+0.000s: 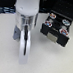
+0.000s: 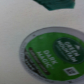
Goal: Open the kcup holder, insert the kcup into the holder, and close the kcup holder
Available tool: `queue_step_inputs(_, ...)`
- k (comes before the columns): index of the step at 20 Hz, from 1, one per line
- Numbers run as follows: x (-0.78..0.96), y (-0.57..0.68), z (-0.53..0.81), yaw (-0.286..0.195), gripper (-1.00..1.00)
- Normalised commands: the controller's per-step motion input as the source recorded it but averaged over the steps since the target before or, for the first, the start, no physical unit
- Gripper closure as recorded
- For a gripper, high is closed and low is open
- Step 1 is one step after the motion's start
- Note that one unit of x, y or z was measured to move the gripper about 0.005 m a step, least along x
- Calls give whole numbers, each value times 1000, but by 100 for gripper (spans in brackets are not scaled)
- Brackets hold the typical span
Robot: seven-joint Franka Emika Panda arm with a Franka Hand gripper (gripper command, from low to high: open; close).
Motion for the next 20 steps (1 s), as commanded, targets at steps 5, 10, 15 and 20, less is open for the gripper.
queue_step_inputs(5,18,-22,-34,-53,100)
queue_step_inputs(10,5,8,-7,1,100)
queue_step_inputs(15,8,15,0,0,100)
queue_step_inputs(20,66,184,415,-2,100)
